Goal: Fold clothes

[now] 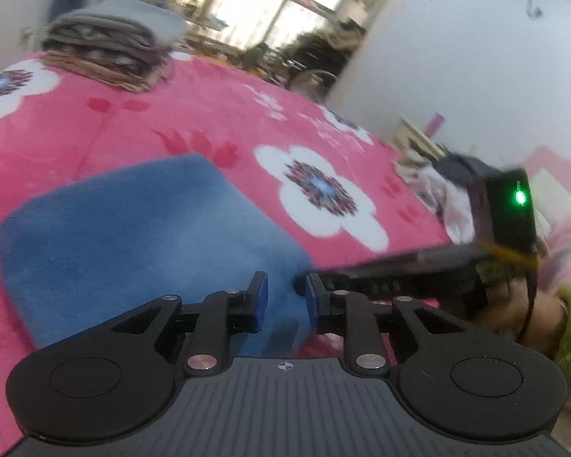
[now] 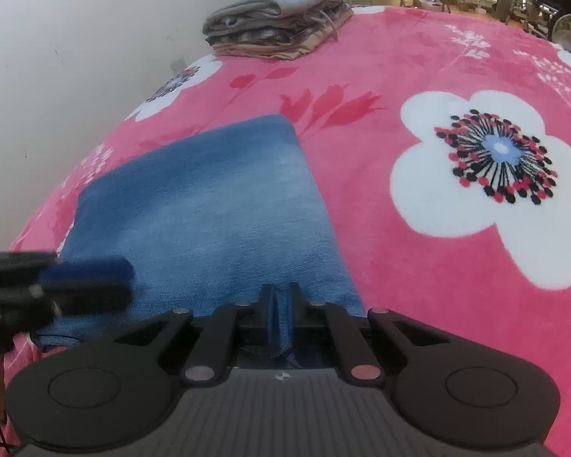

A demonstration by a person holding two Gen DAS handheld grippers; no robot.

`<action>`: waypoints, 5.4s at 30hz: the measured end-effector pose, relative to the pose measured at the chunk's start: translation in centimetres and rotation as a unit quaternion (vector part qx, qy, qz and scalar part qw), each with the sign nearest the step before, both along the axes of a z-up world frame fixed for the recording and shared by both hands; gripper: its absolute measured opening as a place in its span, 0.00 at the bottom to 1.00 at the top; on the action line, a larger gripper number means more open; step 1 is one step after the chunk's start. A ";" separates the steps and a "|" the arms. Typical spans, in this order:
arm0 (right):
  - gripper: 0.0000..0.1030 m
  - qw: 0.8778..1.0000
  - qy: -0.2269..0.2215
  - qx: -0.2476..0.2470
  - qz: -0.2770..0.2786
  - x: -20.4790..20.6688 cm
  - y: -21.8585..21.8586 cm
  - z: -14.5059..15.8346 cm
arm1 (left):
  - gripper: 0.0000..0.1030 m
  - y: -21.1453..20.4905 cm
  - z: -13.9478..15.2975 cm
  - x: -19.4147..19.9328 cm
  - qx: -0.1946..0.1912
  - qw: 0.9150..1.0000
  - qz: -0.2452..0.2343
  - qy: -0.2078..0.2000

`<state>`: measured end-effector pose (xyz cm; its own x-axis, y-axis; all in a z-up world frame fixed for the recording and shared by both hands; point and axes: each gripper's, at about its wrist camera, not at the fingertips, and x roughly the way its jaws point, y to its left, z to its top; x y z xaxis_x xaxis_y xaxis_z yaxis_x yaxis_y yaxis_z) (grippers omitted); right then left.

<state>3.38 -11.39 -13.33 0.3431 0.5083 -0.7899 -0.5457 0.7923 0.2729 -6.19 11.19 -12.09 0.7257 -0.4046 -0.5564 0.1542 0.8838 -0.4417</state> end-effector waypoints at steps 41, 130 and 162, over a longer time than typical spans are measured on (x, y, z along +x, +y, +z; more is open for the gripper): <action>0.05 0.998 -0.048 -0.050 0.011 -1.6 1.4 0.3 | 0.46 -0.6 -0.9 1.2 0.142 0.980 0.116 0.072; 0.12 0.996 -0.084 -0.030 -0.012 -1.6 1.8 0.4 | 0.51 -1.0 -1.1 1.4 0.151 0.978 0.122 0.079; 0.12 0.996 -0.085 -0.028 -0.012 -1.5 1.8 0.2 | 0.52 -1.8 -0.8 2.0 0.170 0.972 0.127 0.103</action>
<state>1.84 -9.60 -13.13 0.4861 0.4546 -0.7464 -0.5609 0.8172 0.1325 -4.23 9.40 -12.91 0.6373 0.0055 -0.7706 -0.1489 0.9820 -0.1162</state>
